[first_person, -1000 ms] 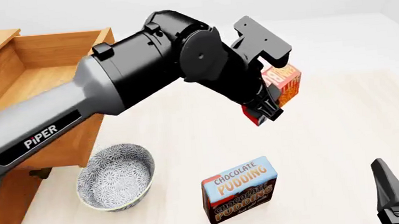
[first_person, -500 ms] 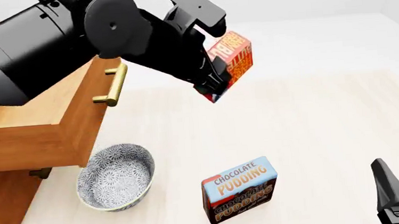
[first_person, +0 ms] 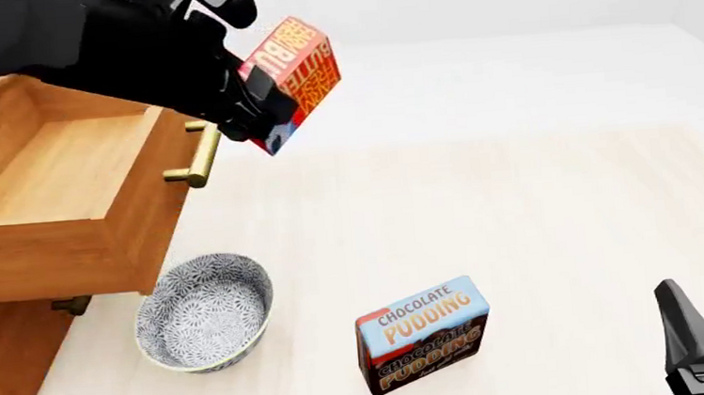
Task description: Put the butter at the back in the top drawer of the cabinet and close it.
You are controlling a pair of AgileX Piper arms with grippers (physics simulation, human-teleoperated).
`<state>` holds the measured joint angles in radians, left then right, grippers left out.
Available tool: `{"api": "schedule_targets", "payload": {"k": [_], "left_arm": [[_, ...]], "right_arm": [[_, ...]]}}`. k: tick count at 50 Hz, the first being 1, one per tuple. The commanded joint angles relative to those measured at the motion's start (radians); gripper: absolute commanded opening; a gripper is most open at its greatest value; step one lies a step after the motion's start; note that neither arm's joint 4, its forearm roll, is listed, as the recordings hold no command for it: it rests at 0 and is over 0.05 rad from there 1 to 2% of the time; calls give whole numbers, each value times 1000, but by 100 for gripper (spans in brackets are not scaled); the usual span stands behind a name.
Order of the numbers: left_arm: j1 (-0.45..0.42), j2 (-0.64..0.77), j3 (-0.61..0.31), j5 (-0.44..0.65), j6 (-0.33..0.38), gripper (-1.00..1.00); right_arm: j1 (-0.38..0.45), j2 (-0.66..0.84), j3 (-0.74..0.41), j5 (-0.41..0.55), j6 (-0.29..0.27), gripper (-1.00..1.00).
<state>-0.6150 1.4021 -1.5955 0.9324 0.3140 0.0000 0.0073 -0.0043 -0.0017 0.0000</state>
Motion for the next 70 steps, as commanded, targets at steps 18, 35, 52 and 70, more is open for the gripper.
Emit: {"api": "schedule_targets", "payload": {"k": [18,35,52,70], "left_arm": [[177,-179,-48,127,55,-100],[297,-219,-83,200,52,-100],[386,-208,-114,235,35,-100],[471,-194,-112,236,16,-100]], "right_arm": [[0,0,0,0,0,100],[0,0,0,0,0,100],[0,0,0,0,0,100],[0,0,0,0,0,100]]}}
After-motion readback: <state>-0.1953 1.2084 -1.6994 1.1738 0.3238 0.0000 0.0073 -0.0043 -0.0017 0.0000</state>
